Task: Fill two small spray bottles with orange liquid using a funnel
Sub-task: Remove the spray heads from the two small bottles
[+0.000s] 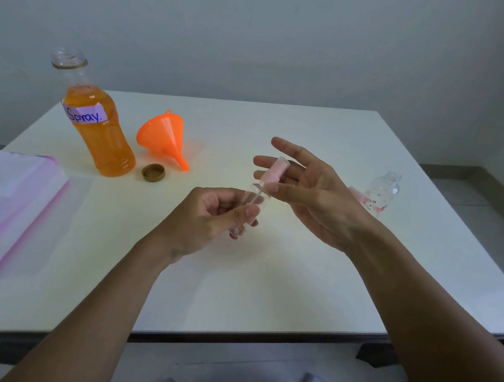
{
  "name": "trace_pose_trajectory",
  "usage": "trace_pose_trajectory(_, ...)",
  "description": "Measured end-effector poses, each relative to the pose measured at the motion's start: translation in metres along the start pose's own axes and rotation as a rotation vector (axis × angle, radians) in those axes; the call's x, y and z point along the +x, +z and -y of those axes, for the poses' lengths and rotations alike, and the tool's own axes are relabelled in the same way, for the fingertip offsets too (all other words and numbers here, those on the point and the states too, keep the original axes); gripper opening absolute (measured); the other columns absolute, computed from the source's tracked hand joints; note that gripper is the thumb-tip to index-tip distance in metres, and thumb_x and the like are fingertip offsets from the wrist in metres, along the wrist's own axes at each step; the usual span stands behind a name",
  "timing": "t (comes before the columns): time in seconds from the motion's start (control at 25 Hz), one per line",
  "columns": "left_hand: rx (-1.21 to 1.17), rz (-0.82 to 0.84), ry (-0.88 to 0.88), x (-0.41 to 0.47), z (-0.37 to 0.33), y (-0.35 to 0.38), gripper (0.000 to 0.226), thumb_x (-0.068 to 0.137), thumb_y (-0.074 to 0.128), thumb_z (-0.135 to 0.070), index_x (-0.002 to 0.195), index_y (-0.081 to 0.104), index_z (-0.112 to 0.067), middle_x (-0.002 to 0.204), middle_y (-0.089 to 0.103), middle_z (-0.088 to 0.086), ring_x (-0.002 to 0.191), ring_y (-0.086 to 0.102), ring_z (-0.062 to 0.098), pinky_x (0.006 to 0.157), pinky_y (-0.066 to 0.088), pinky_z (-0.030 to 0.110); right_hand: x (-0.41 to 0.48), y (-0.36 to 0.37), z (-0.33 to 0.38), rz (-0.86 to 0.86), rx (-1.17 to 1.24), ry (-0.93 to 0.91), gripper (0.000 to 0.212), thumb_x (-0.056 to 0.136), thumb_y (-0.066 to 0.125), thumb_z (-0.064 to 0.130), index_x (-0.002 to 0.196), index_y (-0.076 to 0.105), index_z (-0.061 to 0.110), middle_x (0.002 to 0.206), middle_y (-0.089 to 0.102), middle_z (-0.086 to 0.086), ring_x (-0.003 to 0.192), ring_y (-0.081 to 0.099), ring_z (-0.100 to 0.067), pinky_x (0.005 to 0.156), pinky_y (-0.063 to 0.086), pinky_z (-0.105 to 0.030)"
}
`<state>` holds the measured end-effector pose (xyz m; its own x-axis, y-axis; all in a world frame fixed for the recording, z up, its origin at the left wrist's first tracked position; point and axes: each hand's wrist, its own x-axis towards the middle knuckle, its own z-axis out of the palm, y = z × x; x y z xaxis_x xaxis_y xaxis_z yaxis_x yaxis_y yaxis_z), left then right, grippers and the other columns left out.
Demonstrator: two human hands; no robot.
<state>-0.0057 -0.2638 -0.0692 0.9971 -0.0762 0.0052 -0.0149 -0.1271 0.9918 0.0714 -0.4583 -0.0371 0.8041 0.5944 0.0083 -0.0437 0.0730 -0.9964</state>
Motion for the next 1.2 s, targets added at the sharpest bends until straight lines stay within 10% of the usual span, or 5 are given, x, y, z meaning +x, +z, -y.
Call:
trace_pose_trajectory(0.2, 0.040, -0.043, -0.007, -0.001, 0.002, 0.000, 0.038, 0.081, 0.071, -0.033, 0.114, 0.072, -0.015, 0.091, 0.073, 0.015, 0.067, 0.058, 0.013, 0.065, 0.052, 0.024, 0.001, 0.004, -0.005, -0.185, -0.232, -0.023, 0.030, 0.083, 0.084, 0.022, 0.105, 0.074, 0.005, 0.102, 0.077, -0.011, 0.082, 0.070, -0.014, 0.083, 0.056, -0.031)
trace_pose_trajectory(0.44, -0.113, 0.132, -0.047, -0.002, -0.008, -0.005, 0.042, 0.087, 0.060, -0.032, 0.120, 0.069, -0.008, 0.092, 0.071, 0.015, 0.074, 0.061, 0.020, 0.065, 0.051, 0.029, 0.001, -0.005, 0.008, -0.063, 0.205, -0.105, 0.045, 0.096, 0.054, -0.013, 0.138, 0.055, 0.003, 0.106, 0.072, -0.012, 0.102, 0.069, -0.018, 0.093, 0.055, -0.029)
trace_pose_trajectory(0.68, -0.041, 0.083, -0.070, 0.000, 0.001, -0.009, 0.034, 0.086, 0.070, -0.018, 0.118, 0.064, -0.009, 0.107, 0.076, 0.008, 0.102, 0.070, 0.021, 0.092, 0.054, 0.031, 0.003, -0.022, 0.028, -0.283, 0.388, -0.203, 0.036, 0.094, 0.064, -0.001, 0.129, 0.061, 0.005, 0.096, 0.066, -0.012, 0.090, 0.067, -0.025, 0.091, 0.059, -0.036)
trace_pose_trajectory(1.0, 0.242, -0.258, -0.011, 0.011, 0.021, 0.000, 0.041, 0.073, 0.083, -0.044, 0.105, 0.063, -0.028, 0.101, 0.075, -0.008, 0.079, 0.063, 0.013, 0.078, 0.050, 0.025, 0.008, -0.017, -0.020, -0.282, -0.426, 0.195, 0.041, 0.079, 0.088, 0.015, 0.115, 0.068, 0.008, 0.074, 0.078, -0.014, 0.065, 0.076, -0.029, 0.073, 0.066, -0.041)
trace_pose_trajectory(1.2, 0.304, -0.322, 0.019, 0.011, 0.025, 0.010, 0.042, 0.073, 0.083, -0.041, 0.109, 0.066, -0.029, 0.096, 0.072, -0.012, 0.083, 0.063, 0.004, 0.074, 0.048, 0.011, 0.023, -0.020, -0.034, -0.380, -0.734, 0.194, 0.038, 0.073, 0.090, 0.038, 0.102, 0.072, 0.022, 0.070, 0.076, 0.001, 0.050, 0.063, -0.004, 0.051, 0.050, -0.020)
